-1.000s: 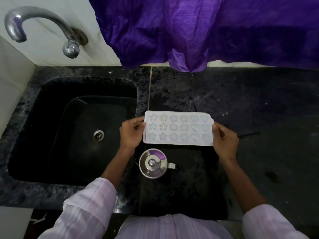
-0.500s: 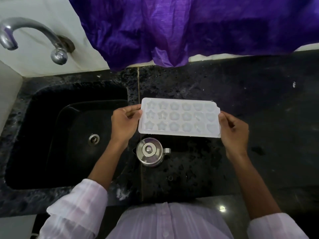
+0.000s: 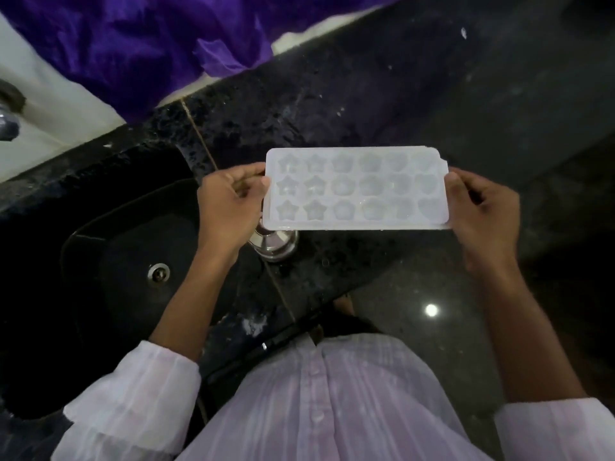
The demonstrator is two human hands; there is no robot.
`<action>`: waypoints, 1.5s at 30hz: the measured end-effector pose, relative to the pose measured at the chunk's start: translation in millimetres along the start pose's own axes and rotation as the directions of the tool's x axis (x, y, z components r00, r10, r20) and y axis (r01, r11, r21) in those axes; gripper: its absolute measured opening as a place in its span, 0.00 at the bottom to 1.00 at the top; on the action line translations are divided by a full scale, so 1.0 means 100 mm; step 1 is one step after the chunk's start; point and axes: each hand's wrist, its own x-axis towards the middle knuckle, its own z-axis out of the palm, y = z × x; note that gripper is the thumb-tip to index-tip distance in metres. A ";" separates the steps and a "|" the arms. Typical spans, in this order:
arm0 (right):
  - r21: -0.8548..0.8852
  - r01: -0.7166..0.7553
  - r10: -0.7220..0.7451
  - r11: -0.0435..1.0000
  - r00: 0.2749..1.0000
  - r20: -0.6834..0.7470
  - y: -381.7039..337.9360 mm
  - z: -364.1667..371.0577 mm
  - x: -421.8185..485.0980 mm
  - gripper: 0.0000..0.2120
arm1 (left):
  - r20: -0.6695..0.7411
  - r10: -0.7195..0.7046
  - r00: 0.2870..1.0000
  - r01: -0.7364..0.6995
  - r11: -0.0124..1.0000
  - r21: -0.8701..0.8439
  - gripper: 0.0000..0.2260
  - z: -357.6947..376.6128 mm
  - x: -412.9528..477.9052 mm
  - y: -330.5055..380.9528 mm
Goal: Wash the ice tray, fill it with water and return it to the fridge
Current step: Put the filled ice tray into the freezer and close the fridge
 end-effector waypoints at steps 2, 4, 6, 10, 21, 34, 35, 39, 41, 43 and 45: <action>0.013 -0.031 0.032 0.999 0.998 -0.047 0.07 -0.20 -0.23 0.12 | 0.075 0.023 0.997 -0.024 0.999 0.021 0.11 0.06 -0.11 0.02; 0.025 -0.062 0.064 0.998 0.993 -0.103 0.15 -0.38 -0.45 0.12 | 0.145 0.035 0.989 -0.040 0.999 0.037 0.11 0.14 -0.21 0.03; 0.049 -0.101 0.108 0.994 0.980 -0.170 0.24 -0.56 -0.66 0.12 | 0.206 0.056 0.977 -0.067 0.997 0.050 0.11 0.26 -0.32 0.06; 0.068 -0.168 0.181 0.983 0.942 -0.282 0.49 -0.93 -1.05 0.12 | 0.343 0.125 0.931 -0.160 0.984 0.073 0.12 0.59 -0.54 0.14; 0.248 -0.314 0.400 0.916 0.723 -0.563 1.14 -2.01 -1.91 0.10 | 0.631 0.185 0.753 -0.303 0.949 0.083 0.12 1.77 -1.37 0.44; 0.441 -0.349 0.547 0.827 0.318 -0.774 1.58 -2.85 -2.92 0.08 | 0.889 0.264 0.373 -0.479 0.876 -0.059 0.12 3.06 -2.53 0.89; 0.458 -0.349 0.556 0.817 0.272 -0.785 1.59 -2.89 -2.99 0.08 | 0.906 0.260 0.334 -0.486 0.871 -0.071 0.12 3.16 -2.62 0.93; 0.525 -0.335 0.582 0.782 0.093 -0.808 1.63 -3.03 -3.23 0.07 | 0.957 0.245 0.158 -0.491 0.860 -0.139 0.12 3.53 -2.98 1.10; 0.544 -0.330 0.577 0.771 0.002 -0.817 1.64 -3.09 -3.34 0.08 | 0.970 0.233 0.064 -0.496 0.851 -0.171 0.12 3.71 -3.19 1.17; 0.567 -0.320 0.570 0.759 -0.092 -0.816 1.64 -3.14 -3.45 0.09 | 0.977 0.213 -0.027 -0.492 0.848 -0.198 0.12 3.90 -3.41 1.22; 0.591 -0.289 0.559 0.753 -0.192 -0.807 1.63 -3.18 -3.57 0.08 | 0.975 0.175 -0.136 -0.485 0.847 -0.219 0.12 4.06 -3.64 1.28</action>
